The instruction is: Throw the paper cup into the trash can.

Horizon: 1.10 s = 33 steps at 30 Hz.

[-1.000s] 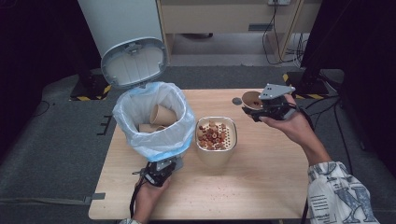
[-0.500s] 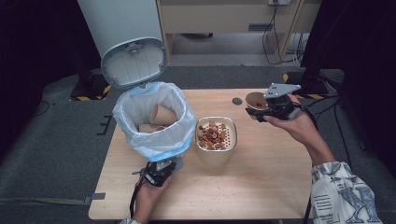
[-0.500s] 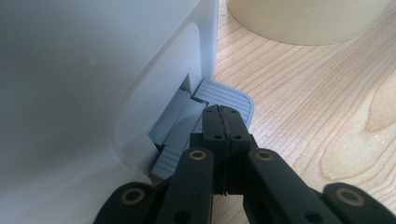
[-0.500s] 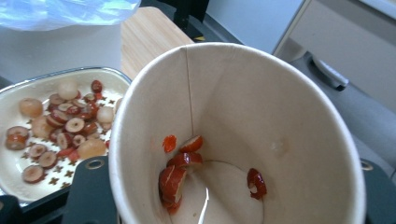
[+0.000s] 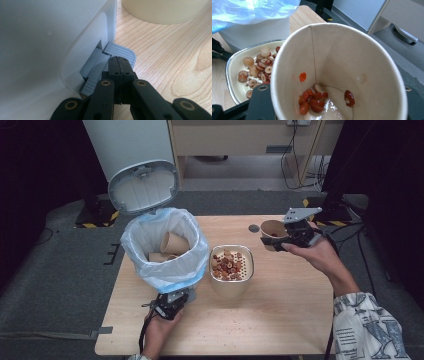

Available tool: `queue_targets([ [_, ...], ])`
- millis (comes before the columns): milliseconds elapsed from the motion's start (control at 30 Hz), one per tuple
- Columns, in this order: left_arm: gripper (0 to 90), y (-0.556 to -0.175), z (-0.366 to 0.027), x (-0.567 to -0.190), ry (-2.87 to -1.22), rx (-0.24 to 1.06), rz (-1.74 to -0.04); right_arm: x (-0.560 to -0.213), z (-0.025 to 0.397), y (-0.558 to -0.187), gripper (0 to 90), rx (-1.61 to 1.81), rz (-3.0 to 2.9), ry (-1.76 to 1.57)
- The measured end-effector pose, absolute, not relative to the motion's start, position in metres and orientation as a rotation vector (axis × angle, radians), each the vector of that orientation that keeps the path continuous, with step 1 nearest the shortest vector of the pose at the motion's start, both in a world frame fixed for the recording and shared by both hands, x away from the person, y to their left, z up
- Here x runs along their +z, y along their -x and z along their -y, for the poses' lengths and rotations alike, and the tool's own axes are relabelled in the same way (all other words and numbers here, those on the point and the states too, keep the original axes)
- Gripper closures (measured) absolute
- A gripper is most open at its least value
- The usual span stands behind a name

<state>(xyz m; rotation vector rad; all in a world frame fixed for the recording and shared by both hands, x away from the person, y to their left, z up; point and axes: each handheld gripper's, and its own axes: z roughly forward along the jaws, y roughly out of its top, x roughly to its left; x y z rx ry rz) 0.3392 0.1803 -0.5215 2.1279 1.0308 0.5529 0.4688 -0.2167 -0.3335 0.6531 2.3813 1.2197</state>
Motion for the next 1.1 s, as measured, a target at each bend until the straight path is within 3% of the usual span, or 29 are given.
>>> queue_targets([
  [1100,89.8,-0.339,-0.18,-0.521,-2.13,0.551,-1.032,-0.306,0.186,-0.468,36.5,1.304,-2.367,-0.649],
])
